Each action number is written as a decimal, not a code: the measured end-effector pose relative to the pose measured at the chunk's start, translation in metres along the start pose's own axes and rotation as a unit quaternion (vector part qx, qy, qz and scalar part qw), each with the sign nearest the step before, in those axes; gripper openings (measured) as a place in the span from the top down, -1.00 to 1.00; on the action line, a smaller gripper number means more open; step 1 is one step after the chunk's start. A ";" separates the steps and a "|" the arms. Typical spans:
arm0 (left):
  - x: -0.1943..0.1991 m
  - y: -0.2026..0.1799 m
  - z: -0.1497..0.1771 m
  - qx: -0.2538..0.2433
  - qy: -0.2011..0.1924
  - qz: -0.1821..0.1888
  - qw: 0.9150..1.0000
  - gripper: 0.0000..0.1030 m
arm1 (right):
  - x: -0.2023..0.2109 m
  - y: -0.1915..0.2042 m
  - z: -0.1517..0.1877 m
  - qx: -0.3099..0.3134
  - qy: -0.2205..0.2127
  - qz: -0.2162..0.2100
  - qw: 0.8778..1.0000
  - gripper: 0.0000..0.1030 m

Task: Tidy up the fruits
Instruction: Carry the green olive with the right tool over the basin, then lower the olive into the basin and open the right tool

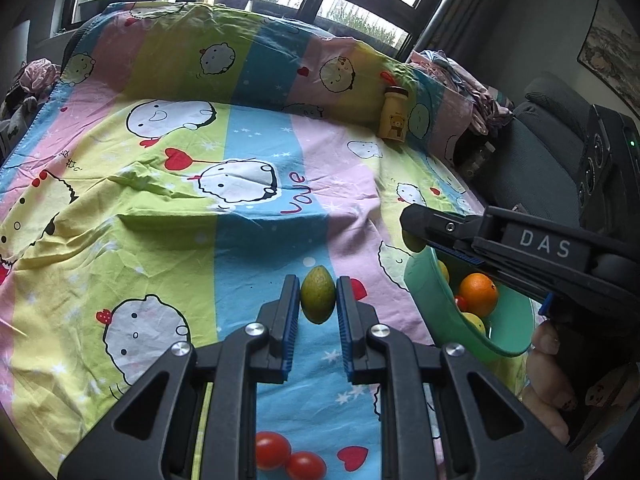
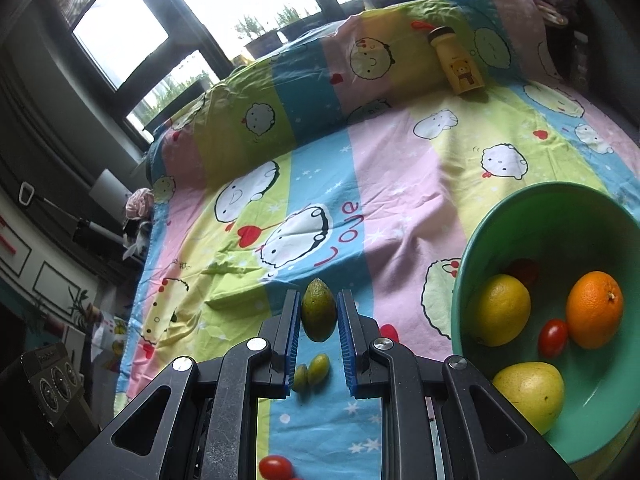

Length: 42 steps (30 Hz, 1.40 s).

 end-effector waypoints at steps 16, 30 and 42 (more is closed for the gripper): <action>-0.001 -0.068 -0.038 -0.072 -0.022 0.041 0.996 0.65 | 0.051 -0.059 -0.029 -0.068 -0.070 0.029 0.995 0.60; -0.035 -0.134 -0.044 -0.113 0.001 0.106 0.988 0.65 | 0.075 -0.123 -0.042 -0.146 -0.101 0.071 0.982 0.60; -0.063 -0.151 -0.037 -0.119 0.039 0.127 0.984 0.65 | 0.076 -0.153 -0.044 -0.179 -0.094 0.087 0.975 0.60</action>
Point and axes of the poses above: each gripper's, at about its wrist camera, not at the fingertips, and x roughly against the way its jaws point, y to its left, z to its underside, the point moved 4 cm from there along -x, roughly the way its jaws point, and after that the axes turned 12 degrees about -x, right-handed, at the moved point
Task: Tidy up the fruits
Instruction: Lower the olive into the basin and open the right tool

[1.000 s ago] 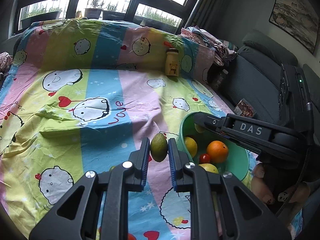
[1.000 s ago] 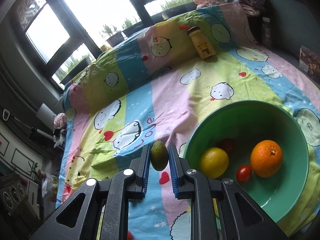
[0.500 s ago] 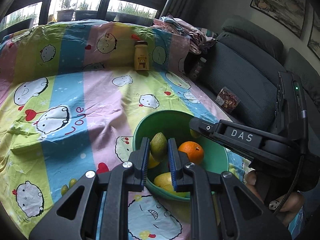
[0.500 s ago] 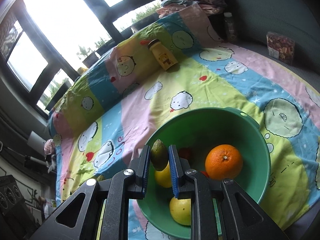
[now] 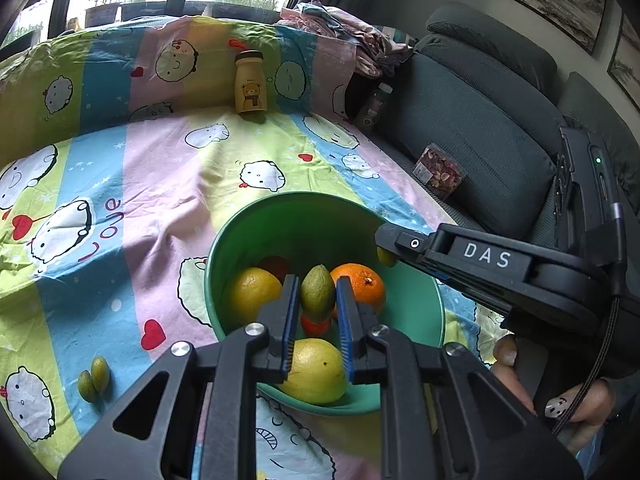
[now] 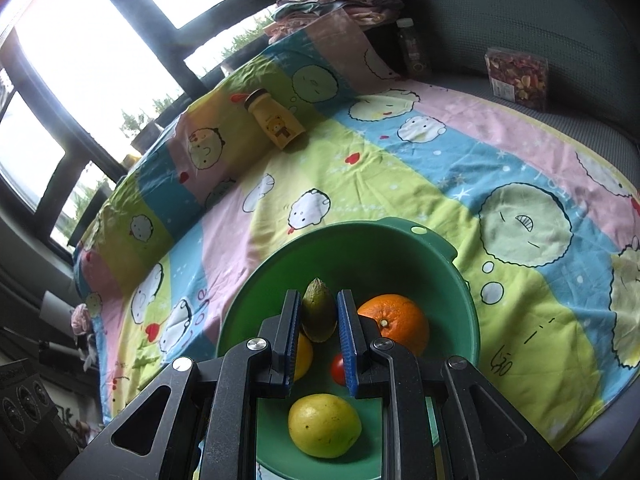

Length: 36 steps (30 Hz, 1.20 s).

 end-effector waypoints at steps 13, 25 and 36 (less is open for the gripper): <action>-0.026 -0.013 0.005 -0.014 0.031 0.011 0.999 0.65 | -0.012 -0.013 -0.003 -0.014 0.019 0.012 1.000 0.59; -0.038 -0.012 0.009 -0.015 0.049 0.014 0.999 0.65 | -0.018 -0.018 -0.002 -0.019 0.027 0.029 0.999 0.59; -0.035 -0.013 0.008 -0.021 0.044 0.007 0.999 0.59 | -0.019 -0.015 0.001 -0.011 0.037 0.022 0.999 0.59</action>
Point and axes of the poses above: each gripper's, at about its wrist camera, not at the fingertips, and x roughly against the way its jaws point, y to its left, z to its underside, the point moved 4 cm from there along -x, roughly the way its jaws point, and after that the axes turned 12 degrees about -x, right-handed, at the moved point
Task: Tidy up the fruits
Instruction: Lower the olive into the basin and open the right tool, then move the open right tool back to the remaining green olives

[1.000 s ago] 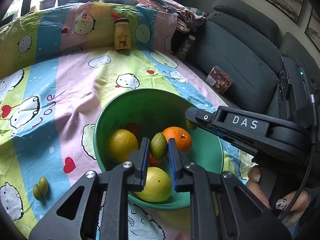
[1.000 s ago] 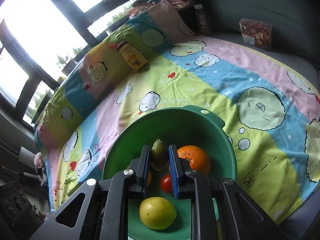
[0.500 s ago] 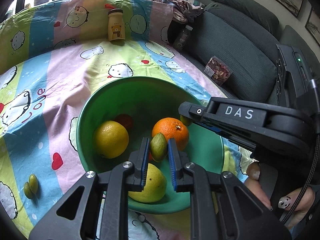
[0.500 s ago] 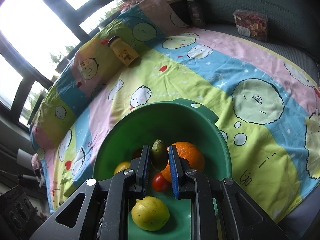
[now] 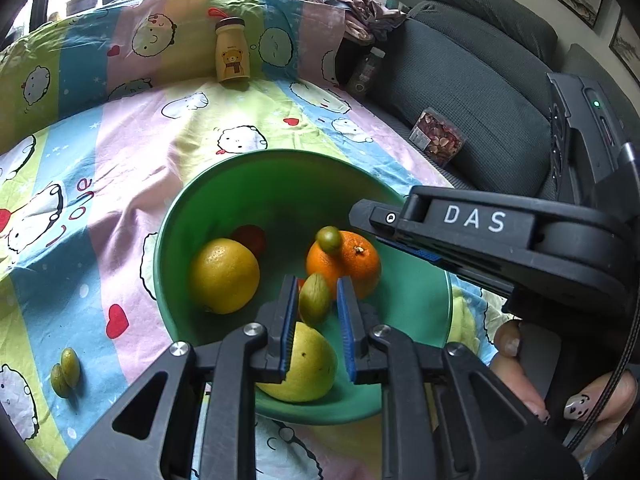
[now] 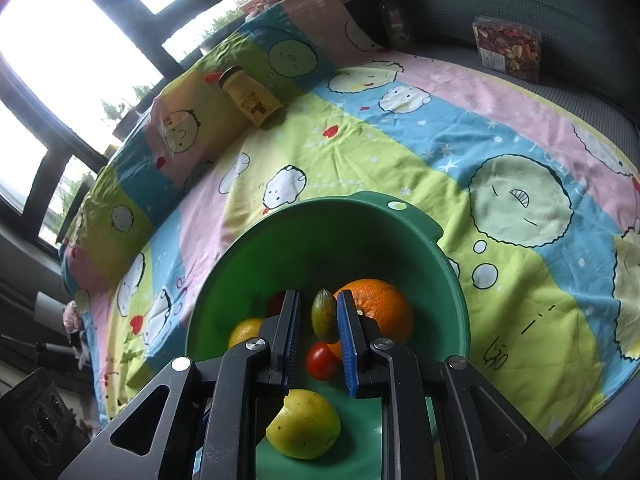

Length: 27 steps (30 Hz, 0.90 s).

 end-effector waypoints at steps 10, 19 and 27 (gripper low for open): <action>0.032 0.014 0.010 0.016 -0.028 -0.021 0.999 -0.36 | 0.013 0.016 0.006 0.025 -0.016 -0.013 0.999 -0.10; 0.090 0.071 0.043 0.086 -0.056 -0.096 0.990 -0.80 | 0.015 0.054 0.027 0.073 -0.004 -0.055 0.996 -0.28; 0.118 0.143 0.095 0.203 -0.057 -0.138 0.968 -0.93 | 0.005 0.093 0.057 0.128 0.030 -0.085 0.988 -0.32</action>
Point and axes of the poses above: each gripper's, at about its wrist camera, not at the fingertips, and x roughly against the way its jaws point, y to its left, z to its underside, the point moved 4 cm from there along -x, roughly the way its jaws point, and after that the axes turned 12 degrees about -x, right-handed, at the moved point
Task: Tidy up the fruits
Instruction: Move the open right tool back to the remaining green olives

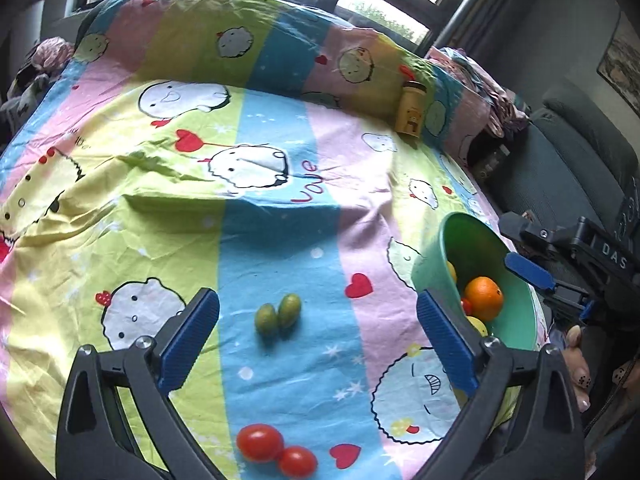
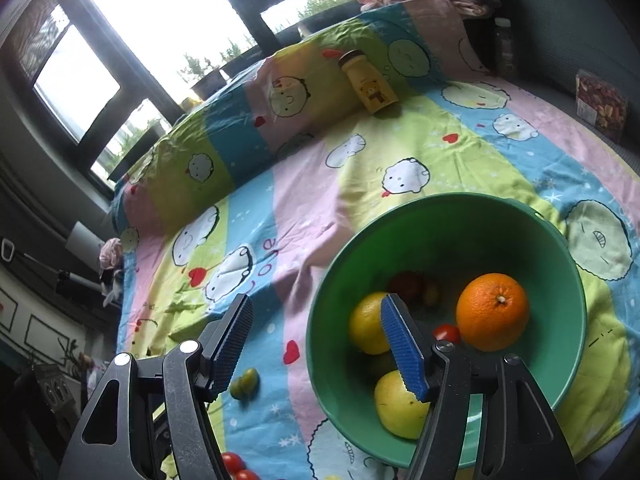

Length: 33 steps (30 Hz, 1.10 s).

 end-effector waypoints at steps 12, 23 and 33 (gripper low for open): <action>0.006 0.056 0.013 0.038 0.008 -0.074 0.996 -0.93 | -0.041 0.043 0.035 0.043 0.081 -0.030 0.995 -0.38; -0.001 0.073 0.015 0.053 0.018 -0.086 0.995 -0.93 | -0.072 0.055 0.062 0.062 0.133 -0.008 0.989 -0.38; -0.012 0.069 0.017 0.044 0.030 -0.074 0.996 -0.87 | -0.089 0.068 0.078 0.097 0.147 -0.001 0.984 -0.22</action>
Point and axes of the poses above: each gripper's, at about its wrist camera, not at the fingertips, and x roughly against the way its jaws point, y to its left, z to its underside, the point moved 4 cm from there along -x, roughly the way its jaws point, and after that the axes turned 12 degrees about -x, right-handed, at the moved point
